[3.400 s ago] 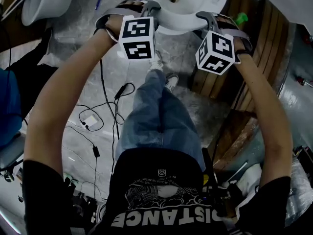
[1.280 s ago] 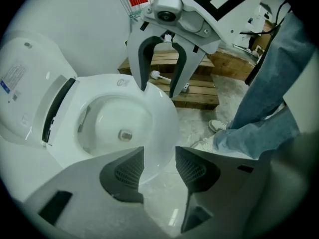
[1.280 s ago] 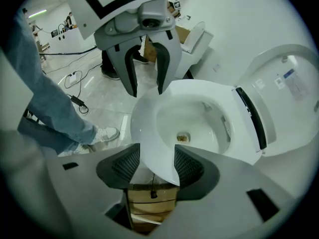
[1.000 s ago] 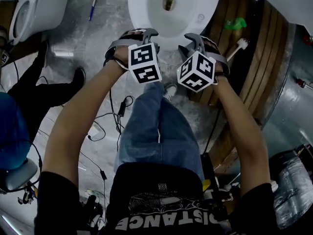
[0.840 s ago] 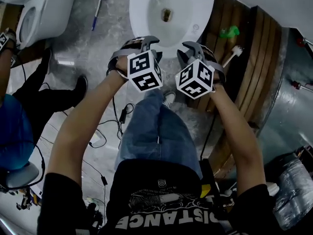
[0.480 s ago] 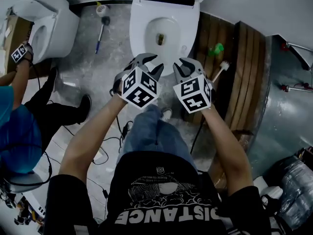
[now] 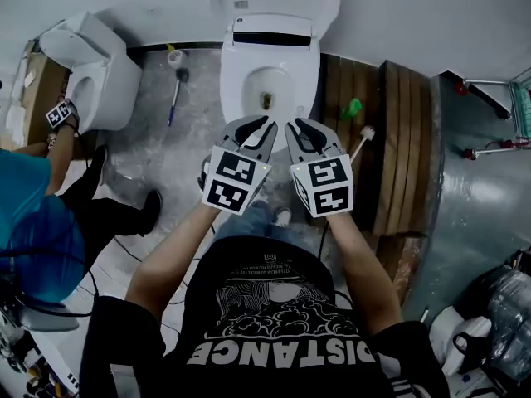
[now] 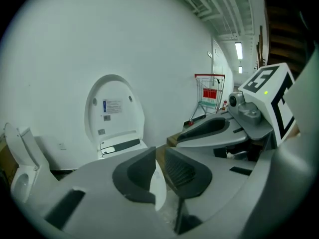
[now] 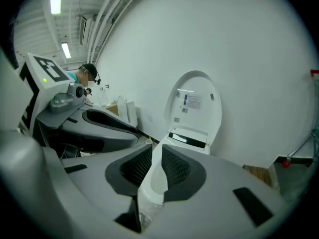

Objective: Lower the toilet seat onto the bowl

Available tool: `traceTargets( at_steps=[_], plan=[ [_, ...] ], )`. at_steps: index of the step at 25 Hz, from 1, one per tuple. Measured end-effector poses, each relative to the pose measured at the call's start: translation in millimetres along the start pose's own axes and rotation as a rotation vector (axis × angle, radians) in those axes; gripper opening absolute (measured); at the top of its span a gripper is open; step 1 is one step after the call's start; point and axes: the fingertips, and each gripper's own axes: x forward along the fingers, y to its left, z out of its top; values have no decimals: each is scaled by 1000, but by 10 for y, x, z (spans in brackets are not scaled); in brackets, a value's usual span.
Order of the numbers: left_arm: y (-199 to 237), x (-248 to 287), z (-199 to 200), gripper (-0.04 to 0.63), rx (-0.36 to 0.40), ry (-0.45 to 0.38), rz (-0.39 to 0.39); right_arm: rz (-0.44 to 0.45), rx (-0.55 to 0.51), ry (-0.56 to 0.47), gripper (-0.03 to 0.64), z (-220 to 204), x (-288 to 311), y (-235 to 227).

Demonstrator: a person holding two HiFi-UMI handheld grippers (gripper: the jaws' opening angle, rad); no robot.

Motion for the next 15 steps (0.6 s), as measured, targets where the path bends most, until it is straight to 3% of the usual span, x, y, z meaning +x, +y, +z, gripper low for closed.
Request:
traceTargets(
  at_steps=[4, 8, 10, 15],
  plan=[
    [-114, -228, 211, 30, -79, -56, 24, 17, 90, -69, 46, 253, -214, 90],
    [-190, -345, 358, 14, -147, -104, 33, 23, 98, -111, 18, 467, -380, 164],
    [-180, -337, 387, 12, -194, -108, 28, 20, 101, -125, 17, 526, -424, 167],
    [-163, -325, 362, 12, -222, -99, 32, 12, 132, -140, 17, 571, -469, 175]
  ],
)
